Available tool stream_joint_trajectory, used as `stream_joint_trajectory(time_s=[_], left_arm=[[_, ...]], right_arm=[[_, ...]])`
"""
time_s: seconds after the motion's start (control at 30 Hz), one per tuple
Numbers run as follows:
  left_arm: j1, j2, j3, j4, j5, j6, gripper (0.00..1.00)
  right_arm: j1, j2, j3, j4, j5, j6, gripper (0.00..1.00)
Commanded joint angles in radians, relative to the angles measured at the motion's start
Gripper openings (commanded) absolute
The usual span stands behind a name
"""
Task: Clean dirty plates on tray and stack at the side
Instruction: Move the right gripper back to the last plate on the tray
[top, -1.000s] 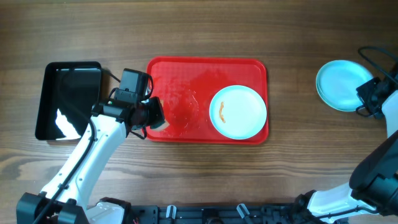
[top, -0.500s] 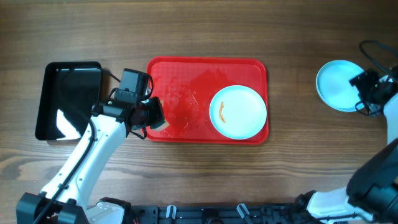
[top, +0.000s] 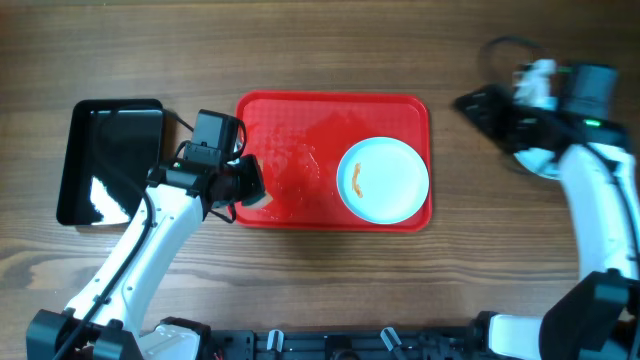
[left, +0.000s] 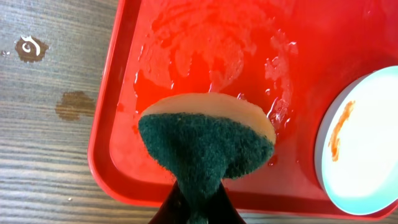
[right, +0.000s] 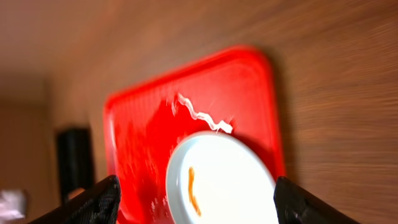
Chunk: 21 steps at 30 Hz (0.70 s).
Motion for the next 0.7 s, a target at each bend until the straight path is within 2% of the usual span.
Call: stream_joint_trajectory(time_s=[0.0,0.1,0.23,0.33,0.47,0.63,0.67], left_arm=[[0.003,0.007,0.012,-0.009,0.012,0.006,0.04],[0.003,0.007,0.012,-0.009,0.012,0.006,0.04],[0.003,0.007,0.012,-0.008,0.012,0.006,0.04],[0.003,0.007,0.012,-0.007,0.012,0.006,0.04],[0.003,0.007,0.012,-0.008,0.012,0.006,0.04],[0.003,0.007,0.012,-0.008,0.012,0.006,0.04],[0.003,0.007,0.012,-0.008,0.012,0.006,0.04]], right_arm=[[0.188,0.035,0.008,-0.004,0.307,-0.042,0.85],[0.283,0.063,0.008,-0.003,0.469,-0.038,0.85],[0.343,0.134,0.008,0.016,0.595,-0.077,0.64],[0.354,0.193,0.008,0.035,0.566,-0.184,0.63],[0.355,0.243,0.008,0.057,0.577,-0.219,0.59],[0.355,0.273,0.008,0.08,0.576,-0.301,0.61],[0.355,0.275,0.008,0.083,0.561,-0.32,0.58]])
